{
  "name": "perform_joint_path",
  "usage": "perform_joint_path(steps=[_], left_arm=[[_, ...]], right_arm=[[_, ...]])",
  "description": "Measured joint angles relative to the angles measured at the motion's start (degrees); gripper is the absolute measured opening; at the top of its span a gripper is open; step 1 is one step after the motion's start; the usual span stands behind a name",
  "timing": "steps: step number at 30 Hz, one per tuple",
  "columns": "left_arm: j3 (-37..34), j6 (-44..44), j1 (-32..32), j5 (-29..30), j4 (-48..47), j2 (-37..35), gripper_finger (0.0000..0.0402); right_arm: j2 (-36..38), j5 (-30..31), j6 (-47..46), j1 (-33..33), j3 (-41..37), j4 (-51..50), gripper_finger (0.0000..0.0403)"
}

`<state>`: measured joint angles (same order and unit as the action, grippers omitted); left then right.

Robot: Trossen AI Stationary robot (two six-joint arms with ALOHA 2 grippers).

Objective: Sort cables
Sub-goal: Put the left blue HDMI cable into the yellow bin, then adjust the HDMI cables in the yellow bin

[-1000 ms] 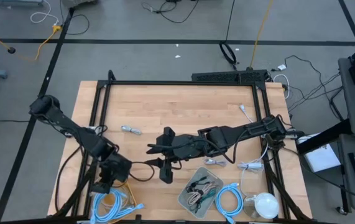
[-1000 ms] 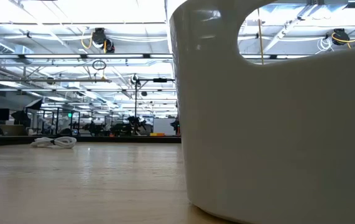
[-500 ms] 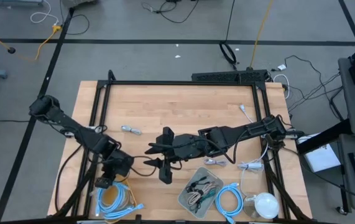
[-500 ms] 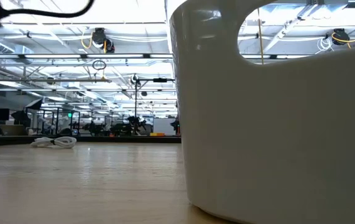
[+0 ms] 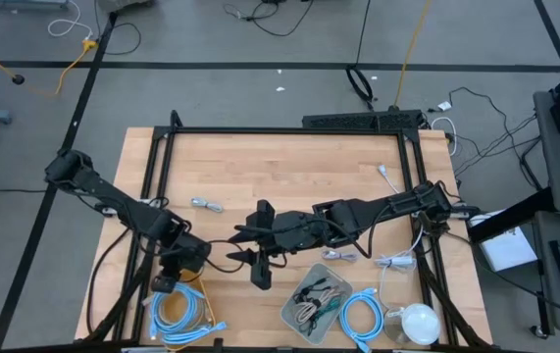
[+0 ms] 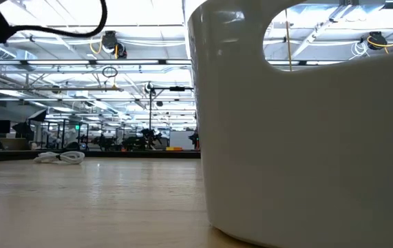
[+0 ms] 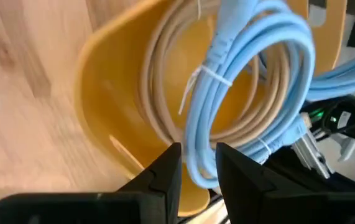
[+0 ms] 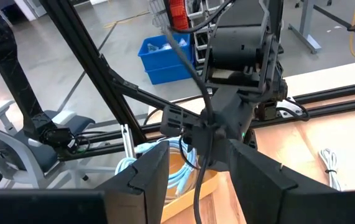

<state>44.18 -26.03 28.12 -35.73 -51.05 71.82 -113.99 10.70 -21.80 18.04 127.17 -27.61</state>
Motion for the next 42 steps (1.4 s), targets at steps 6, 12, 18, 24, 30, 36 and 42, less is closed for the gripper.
perform_joint_path(steps=[6,12,18,24,30,36,42], left_arm=[[2.41,-1.12,-1.73,4.78,1.37,-3.14,0.0105],[9.28,-1.51,-6.09,11.60,1.10,-8.22,0.0106],[16.34,-9.50,-0.65,10.70,-1.24,-12.20,0.0107],[18.36,-23.28,15.21,16.12,-6.07,-11.80,0.0107],[18.36,-39.71,26.62,32.26,-5.47,-7.88,0.0127],[15.77,-50.06,31.05,38.17,6.08,-2.06,0.0157],[11.83,-53.23,33.13,38.34,19.17,4.62,0.0170]], right_arm=[[0.00,-0.07,0.43,0.00,0.00,-0.28,0.0155],[0.00,-0.06,0.10,0.02,0.00,-1.00,0.0155],[0.14,-0.22,-1.52,0.63,0.00,-3.21,0.0155],[0.91,-0.01,-3.34,0.94,0.04,-9.63,0.0155],[1.62,6.67,-6.26,1.16,0.02,-16.34,0.0155],[1.53,7.41,-7.76,0.61,0.00,-18.43,0.0155],[1.53,7.09,-7.04,0.17,0.00,-18.50,0.0155]])
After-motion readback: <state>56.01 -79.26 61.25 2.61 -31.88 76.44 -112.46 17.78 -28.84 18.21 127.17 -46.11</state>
